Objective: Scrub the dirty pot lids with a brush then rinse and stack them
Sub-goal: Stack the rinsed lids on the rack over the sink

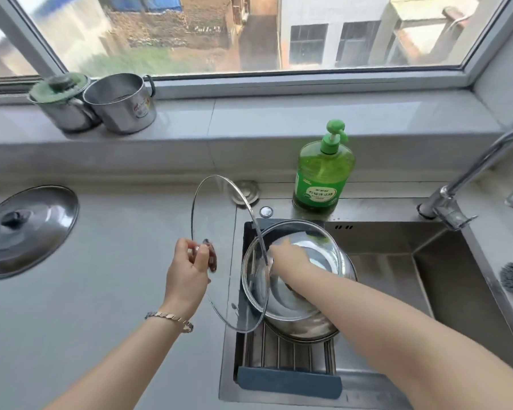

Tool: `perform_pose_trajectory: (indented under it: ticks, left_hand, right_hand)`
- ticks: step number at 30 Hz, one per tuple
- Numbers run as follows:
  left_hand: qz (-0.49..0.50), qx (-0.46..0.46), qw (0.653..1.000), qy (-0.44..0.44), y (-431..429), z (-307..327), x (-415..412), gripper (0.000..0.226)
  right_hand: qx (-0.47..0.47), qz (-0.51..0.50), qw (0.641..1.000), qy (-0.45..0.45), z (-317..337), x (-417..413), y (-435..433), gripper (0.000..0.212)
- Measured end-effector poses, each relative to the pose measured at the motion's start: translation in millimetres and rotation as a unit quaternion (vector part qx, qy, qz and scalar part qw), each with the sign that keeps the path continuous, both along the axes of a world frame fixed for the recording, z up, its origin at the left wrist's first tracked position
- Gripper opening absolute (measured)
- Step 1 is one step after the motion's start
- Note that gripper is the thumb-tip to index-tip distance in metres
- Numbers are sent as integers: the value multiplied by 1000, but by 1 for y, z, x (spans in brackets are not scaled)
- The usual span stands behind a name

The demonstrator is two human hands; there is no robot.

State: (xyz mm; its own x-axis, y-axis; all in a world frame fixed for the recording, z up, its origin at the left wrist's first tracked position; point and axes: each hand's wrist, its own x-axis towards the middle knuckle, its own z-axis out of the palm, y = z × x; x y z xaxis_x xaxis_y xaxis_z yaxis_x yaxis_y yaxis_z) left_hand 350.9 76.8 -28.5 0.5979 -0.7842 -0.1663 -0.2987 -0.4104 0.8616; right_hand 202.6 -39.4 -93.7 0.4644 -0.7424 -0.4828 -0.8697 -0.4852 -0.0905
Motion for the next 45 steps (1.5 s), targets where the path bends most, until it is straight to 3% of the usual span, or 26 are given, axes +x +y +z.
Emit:
perform_pose_trajectory:
  ticks: [6, 11, 16, 22, 24, 29, 33, 37, 40, 45]
  left_hand:
    - [-44, -17, 999, 25, -15, 2, -25, 15]
    - [-128, -26, 987, 94, -35, 5, -82, 14]
    - [-189, -21, 970, 149, -48, 9, -138, 16]
    - [-220, -13, 965, 144, -58, 14, -173, 16]
    - [-221, -4, 964, 150, -57, 14, -178, 16]
    - [-192, 33, 972, 131, -50, 16, -163, 18]
    - [-189, 89, 978, -28, -40, 24, -107, 23]
    - [-158, 157, 949, -221, -13, 36, -33, 24]
    - [-102, 176, 949, -241, 19, 41, 30, 22]
    - [-26, 185, 944, -272, 83, 46, 149, 20]
  right_hand:
    - [14, -124, 977, -174, 45, -78, -6, 24]
    - [-34, -313, 900, -302, 72, -172, 2, 8]
    - [-51, -425, 833, -352, 78, -240, 16, 16]
    - [-26, -511, 757, -407, 68, -279, 25, 17]
    - [-16, -525, 747, -408, 64, -284, 28, 19]
    - [-28, -521, 783, -340, 65, -277, 30, 17]
    - [-24, -457, 840, -293, 88, -237, 25, 20]
    - [-51, -312, 925, -211, 110, -164, 26, 19]
    - [-76, -177, 967, -165, 114, -93, 36, 20]
    - [-87, -45, 985, -143, 116, 51, 70, 15]
